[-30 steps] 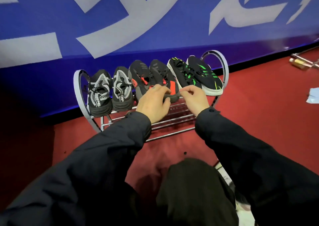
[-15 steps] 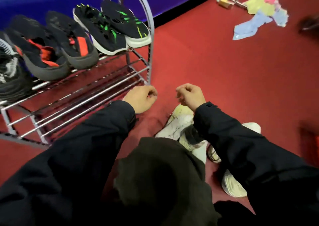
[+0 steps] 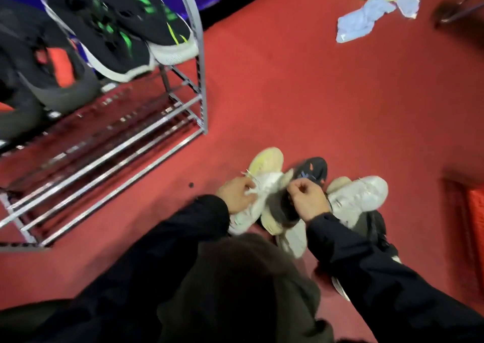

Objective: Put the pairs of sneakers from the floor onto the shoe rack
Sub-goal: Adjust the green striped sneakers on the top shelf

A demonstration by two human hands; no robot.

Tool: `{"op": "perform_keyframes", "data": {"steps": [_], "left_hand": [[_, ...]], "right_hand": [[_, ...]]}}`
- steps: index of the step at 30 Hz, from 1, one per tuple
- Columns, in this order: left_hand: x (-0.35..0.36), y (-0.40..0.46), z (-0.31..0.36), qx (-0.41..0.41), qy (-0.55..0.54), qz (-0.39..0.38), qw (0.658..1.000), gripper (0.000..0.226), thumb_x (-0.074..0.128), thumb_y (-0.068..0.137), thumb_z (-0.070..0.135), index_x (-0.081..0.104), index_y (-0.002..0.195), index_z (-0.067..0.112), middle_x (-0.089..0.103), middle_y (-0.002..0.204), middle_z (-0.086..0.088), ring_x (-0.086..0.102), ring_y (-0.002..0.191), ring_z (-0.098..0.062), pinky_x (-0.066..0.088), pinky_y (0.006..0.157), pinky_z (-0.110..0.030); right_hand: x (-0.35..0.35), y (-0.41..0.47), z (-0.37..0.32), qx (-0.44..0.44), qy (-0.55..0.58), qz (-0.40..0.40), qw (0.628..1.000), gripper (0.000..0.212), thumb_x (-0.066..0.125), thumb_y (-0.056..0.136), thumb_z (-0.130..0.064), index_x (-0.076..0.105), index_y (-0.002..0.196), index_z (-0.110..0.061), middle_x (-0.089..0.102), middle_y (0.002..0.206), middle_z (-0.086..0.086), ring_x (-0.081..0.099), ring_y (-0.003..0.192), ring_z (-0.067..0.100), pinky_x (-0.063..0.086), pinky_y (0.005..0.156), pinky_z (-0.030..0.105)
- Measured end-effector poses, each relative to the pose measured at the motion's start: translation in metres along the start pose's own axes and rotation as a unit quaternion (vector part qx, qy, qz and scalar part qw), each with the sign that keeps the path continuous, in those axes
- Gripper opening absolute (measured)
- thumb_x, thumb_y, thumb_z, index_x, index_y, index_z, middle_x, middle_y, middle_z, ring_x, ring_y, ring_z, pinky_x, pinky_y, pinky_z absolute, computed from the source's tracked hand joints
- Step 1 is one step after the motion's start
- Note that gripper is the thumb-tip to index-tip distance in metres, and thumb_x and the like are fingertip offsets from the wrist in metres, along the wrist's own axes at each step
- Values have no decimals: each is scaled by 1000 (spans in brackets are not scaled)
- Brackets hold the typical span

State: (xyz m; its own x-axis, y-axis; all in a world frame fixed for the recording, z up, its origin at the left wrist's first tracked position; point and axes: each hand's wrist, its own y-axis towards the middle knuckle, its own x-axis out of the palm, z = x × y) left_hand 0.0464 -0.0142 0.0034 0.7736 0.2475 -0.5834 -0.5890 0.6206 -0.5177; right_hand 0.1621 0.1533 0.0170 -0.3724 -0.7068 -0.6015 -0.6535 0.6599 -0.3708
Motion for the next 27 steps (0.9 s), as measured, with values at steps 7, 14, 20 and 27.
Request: {"op": "perform_keyframes", "data": {"steps": [7, 14, 20, 27], "left_hand": [[-130, -39, 35, 30, -168, 377, 910, 18, 60, 92, 34, 67, 98, 18, 68, 93, 3, 64, 86, -16, 52, 85, -33], [-227, -63, 53, -112, -611, 356, 698, 54, 51, 92, 63, 63, 86, 11, 64, 80, -5, 65, 72, -20, 60, 88, -41], [-231, -64, 50, -110, -730, 378, 559, 30, 42, 104, 24, 48, 82, 5, 66, 106, -23, 67, 76, -28, 59, 68, -33], [-245, -101, 91, -5, -666, 420, 616, 28, 53, 94, 21, 61, 115, 4, 71, 110, -15, 74, 95, -29, 62, 63, -28]], "right_hand": [[42, 24, -186, -174, 161, -101, 966, 10, 64, 87, -32, 63, 88, -22, 64, 81, 5, 61, 70, 20, 51, 69, 38], [85, 38, -326, -81, 289, -181, 937, 55, 63, 90, -48, 46, 129, -13, 63, 106, 7, 66, 77, 19, 57, 68, 33], [81, 47, -322, -66, 246, -194, 947, 44, 62, 95, -36, 43, 131, -18, 60, 111, 3, 68, 81, 20, 59, 79, 37], [80, 45, -320, -85, 246, -159, 952, 39, 69, 90, -32, 50, 122, -17, 66, 109, 15, 63, 59, 18, 59, 69, 39]]}}
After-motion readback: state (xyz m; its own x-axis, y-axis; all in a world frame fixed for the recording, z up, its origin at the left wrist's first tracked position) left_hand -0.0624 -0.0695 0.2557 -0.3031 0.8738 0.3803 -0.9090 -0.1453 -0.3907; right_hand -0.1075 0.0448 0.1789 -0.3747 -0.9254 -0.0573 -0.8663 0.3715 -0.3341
